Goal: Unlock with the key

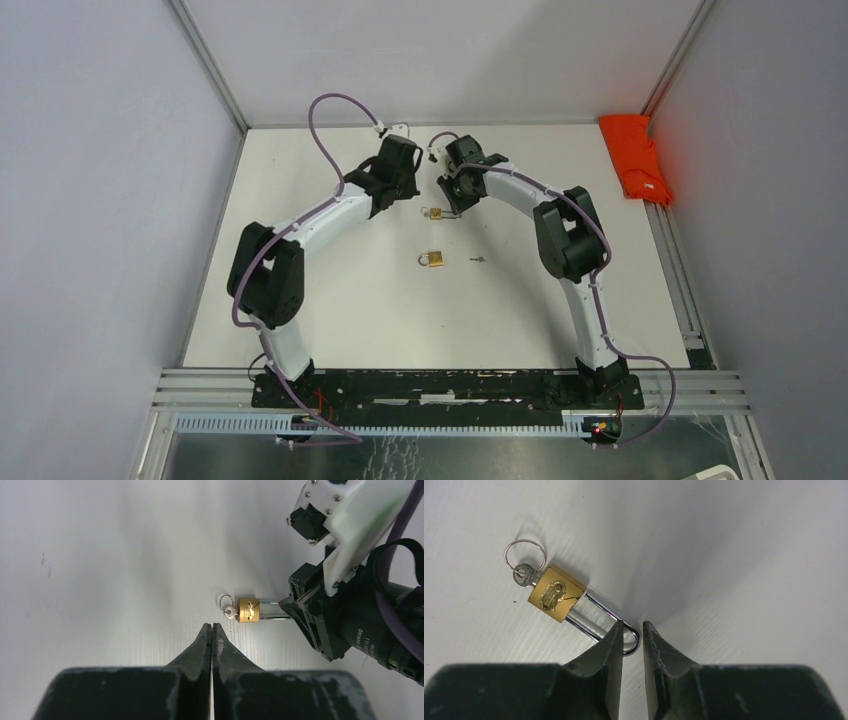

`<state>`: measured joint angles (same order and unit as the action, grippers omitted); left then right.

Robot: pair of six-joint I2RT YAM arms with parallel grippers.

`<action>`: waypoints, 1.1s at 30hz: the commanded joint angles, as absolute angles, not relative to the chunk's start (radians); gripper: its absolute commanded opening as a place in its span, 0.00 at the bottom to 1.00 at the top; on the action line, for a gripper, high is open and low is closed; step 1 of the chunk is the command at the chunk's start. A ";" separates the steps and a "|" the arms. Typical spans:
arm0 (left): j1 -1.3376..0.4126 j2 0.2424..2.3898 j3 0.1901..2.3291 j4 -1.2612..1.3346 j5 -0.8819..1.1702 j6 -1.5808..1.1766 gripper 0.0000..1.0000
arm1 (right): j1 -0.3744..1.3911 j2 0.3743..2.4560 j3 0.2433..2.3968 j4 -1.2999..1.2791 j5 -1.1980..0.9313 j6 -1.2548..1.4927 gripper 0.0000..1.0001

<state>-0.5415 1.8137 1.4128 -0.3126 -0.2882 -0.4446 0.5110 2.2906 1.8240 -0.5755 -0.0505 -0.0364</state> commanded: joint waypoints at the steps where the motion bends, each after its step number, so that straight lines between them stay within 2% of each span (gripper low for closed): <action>1: -0.542 1.735 1.394 -0.305 -0.315 -0.486 0.02 | 0.520 2.318 1.789 -0.617 -0.040 -0.059 0.18; 4: -0.541 1.718 1.385 -0.312 -0.308 -0.489 0.02 | 0.525 2.331 1.794 -0.622 -0.041 -0.069 0.00; 26: -0.540 1.776 1.355 -0.246 -0.233 -0.508 0.02 | 0.526 2.042 1.665 -0.437 -0.036 -0.040 0.00; 27: -0.541 1.776 1.349 -0.236 -0.232 -0.510 0.02 | 0.527 2.052 1.671 -0.443 -0.042 -0.035 0.01; 30: -0.539 1.778 1.349 -0.246 -0.257 -0.515 0.02 | 0.528 2.083 1.681 -0.454 -0.104 -0.041 0.17; 33: -0.532 1.751 1.346 -0.294 -0.364 -0.553 0.02 | 0.543 2.103 1.672 -0.449 -0.101 -0.072 0.22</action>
<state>-0.5407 1.7741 1.3502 -0.2882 -0.2581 -0.4805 0.5236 2.0808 1.6711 -0.4637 -0.0753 -0.0486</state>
